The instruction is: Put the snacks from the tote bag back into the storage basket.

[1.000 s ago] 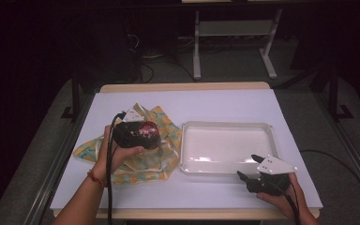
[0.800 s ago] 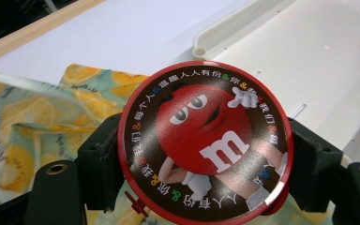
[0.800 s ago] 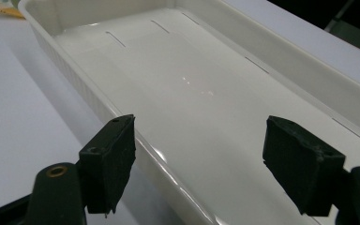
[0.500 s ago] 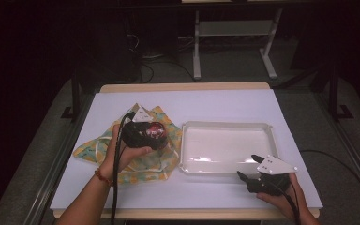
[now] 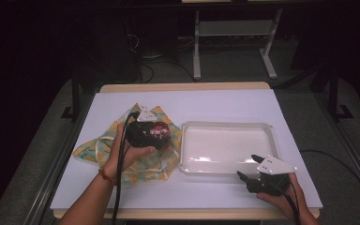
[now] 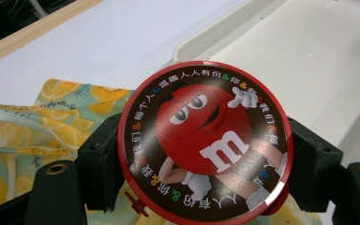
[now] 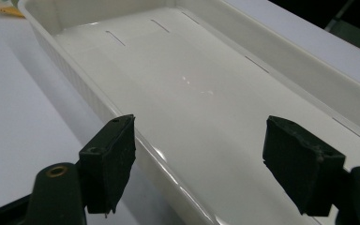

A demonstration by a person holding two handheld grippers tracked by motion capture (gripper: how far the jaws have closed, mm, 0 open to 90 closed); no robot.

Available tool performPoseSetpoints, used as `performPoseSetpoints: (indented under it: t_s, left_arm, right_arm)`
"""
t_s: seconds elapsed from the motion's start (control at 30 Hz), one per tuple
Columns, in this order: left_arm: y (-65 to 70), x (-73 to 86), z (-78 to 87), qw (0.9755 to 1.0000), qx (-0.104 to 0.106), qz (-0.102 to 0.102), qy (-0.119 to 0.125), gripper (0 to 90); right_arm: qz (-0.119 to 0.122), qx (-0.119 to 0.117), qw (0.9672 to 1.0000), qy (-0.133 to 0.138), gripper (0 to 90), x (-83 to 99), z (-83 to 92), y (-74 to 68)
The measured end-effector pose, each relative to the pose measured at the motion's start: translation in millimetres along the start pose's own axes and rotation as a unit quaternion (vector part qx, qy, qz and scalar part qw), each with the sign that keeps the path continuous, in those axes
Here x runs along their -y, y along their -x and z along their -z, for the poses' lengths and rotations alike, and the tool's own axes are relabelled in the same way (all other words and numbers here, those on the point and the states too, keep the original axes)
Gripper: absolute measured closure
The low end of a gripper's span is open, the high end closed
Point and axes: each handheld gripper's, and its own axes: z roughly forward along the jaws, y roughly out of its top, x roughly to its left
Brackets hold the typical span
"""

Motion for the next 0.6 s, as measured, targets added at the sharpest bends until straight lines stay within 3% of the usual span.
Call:
performPoseSetpoints:
  t_s: [0.6]
  left_arm:
    - [8.0,-7.4,-6.0,1.0,0.006,-0.006,-0.002,25.4]
  right_arm:
    - [-0.001,0.0,1.0,0.001,25.0,-0.2,0.4,0.0]
